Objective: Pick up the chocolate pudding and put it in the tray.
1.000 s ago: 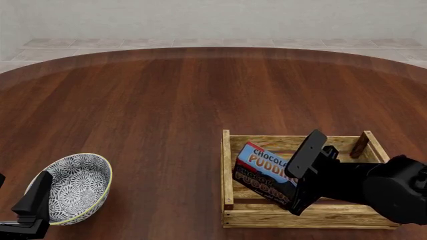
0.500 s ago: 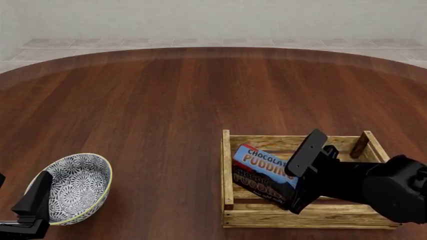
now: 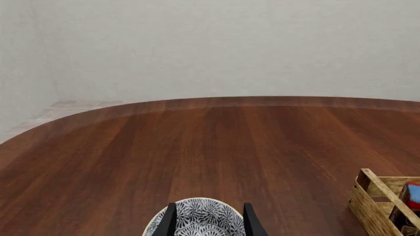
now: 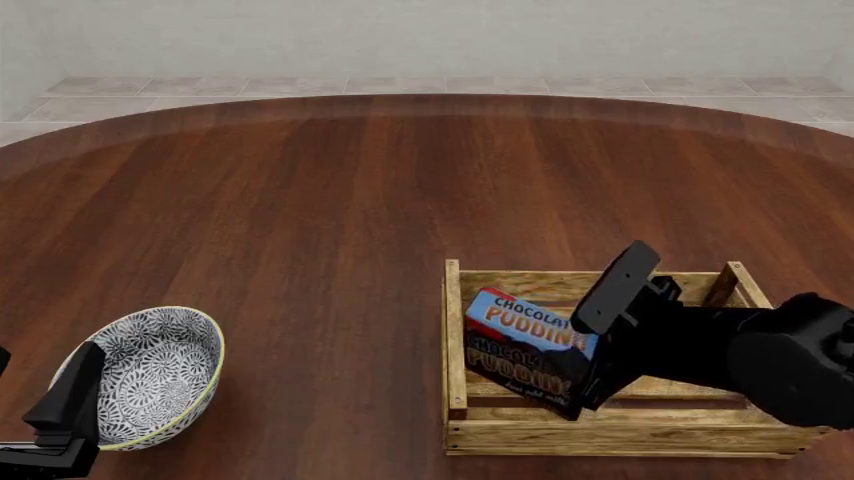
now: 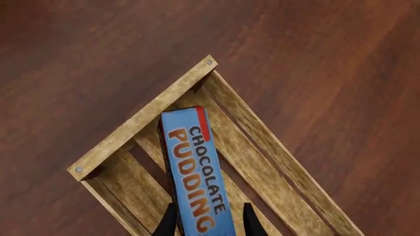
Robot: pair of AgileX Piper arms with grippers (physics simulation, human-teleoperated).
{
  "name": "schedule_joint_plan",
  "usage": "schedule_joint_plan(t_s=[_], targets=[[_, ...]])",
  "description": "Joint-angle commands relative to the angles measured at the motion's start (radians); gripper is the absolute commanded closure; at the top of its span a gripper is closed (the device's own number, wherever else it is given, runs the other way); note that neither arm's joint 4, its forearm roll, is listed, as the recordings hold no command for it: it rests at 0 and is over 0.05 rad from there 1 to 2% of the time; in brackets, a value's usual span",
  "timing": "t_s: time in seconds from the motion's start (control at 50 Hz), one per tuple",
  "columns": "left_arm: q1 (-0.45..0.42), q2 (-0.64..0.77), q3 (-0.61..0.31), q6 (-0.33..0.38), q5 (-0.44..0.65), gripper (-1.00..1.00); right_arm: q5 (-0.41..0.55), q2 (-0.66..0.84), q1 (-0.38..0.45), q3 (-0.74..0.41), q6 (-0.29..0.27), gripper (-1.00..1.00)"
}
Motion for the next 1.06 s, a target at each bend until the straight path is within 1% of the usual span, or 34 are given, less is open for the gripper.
schedule_joint_plan(t_s=[0.02, 0.12, 0.28, 0.36, 0.4, 0.44, 0.48, 0.5, 0.52, 0.54, 0.58, 0.6, 0.62, 0.64, 0.66, 0.68, 0.7, 0.74, 0.78, 0.8, 0.86, 0.92, 0.98, 1.0, 1.06], targets=[[0.0, 0.0, 0.0, 0.0, 0.0, -1.0, 0.053, -0.035, 0.0, -0.045, -0.001, -1.0], [0.0, 0.0, 0.0, 0.0, 0.0, -1.0, 0.085, -0.063, 0.004, -0.067, 0.003, -1.0], [0.0, 0.0, 0.0, 0.0, 0.0, -1.0, 0.133, -0.102, 0.0, -0.102, -0.017, -1.0], [0.0, 0.0, 0.0, 0.0, 0.0, -1.0, 0.179, -0.14, -0.004, -0.132, -0.044, -1.0], [0.0, 0.0, 0.0, 0.0, 0.0, -1.0, 0.196, -0.154, -0.021, -0.148, -0.061, -1.0], [0.0, 0.0, 0.0, 0.0, 0.0, -1.0, 0.21, -0.165, -0.013, -0.155, -0.057, -1.0], [0.0, 0.0, 0.0, 0.0, 0.0, -1.0, 0.223, -0.185, -0.032, -0.167, -0.078, -1.0], [0.0, 0.0, 0.0, 0.0, 0.0, -1.0, 0.237, -0.195, -0.025, -0.174, -0.075, -1.0], [0.0, 0.0, 0.0, 0.0, 0.0, -1.0, 0.253, -0.216, -0.024, -0.18, -0.086, -1.0], [0.0, 0.0, 0.0, 0.0, 0.0, -1.0, 0.258, -0.227, -0.039, -0.188, -0.097, -1.0], [0.0, 0.0, 0.0, 0.0, 0.0, -1.0, 0.272, -0.237, -0.038, -0.198, -0.096, -1.0], [0.0, 0.0, 0.0, 0.0, 0.0, -1.0, 0.286, -0.26, -0.043, -0.204, -0.116, -1.0], [0.0, 0.0, 0.0, 0.0, 0.0, -1.0, 0.309, -0.288, -0.054, -0.228, -0.125, -1.0], [0.0, 0.0, 0.0, 0.0, 0.0, -1.0, 0.31, -0.289, -0.054, -0.228, -0.125, -1.0], [0.0, 0.0, 0.0, 0.0, 0.0, -1.0, 0.333, -0.315, -0.046, -0.24, -0.134, -1.0], [0.0, 0.0, 0.0, 0.0, 0.0, -1.0, 0.343, -0.331, -0.055, -0.246, -0.147, -1.0], [0.0, 0.0, 0.0, 0.0, 0.0, -1.0, 0.355, -0.345, -0.061, -0.257, -0.149, -1.0], [0.0, 0.0, 0.0, 0.0, 0.0, -1.0, 0.38, -0.382, -0.061, -0.259, -0.175, -1.0], [0.0, 0.0, 0.0, 0.0, 0.0, -1.0, 0.38, -0.382, -0.061, -0.259, -0.175, -1.0], [0.0, 0.0, 0.0, 0.0, 0.0, -1.0, 0.406, -0.41, -0.06, -0.274, -0.18, -1.0], [0.0, 0.0, 0.0, 0.0, 0.0, -1.0, 0.435, -0.46, -0.076, -0.279, -0.214, -1.0], [0.0, 0.0, 0.0, 0.0, 0.0, -1.0, 0.464, -0.493, -0.078, -0.298, -0.222, -1.0], [0.0, 0.0, 0.0, 0.0, 0.0, -1.0, 0.506, -0.549, -0.101, -0.331, -0.236, -1.0], [0.0, 0.0, 0.0, 0.0, 0.0, -1.0, 0.517, -0.57, -0.113, -0.336, -0.248, -1.0], [0.0, 0.0, 0.0, 0.0, 0.0, -1.0, 0.551, -0.612, -0.121, -0.357, -0.246, -1.0]])
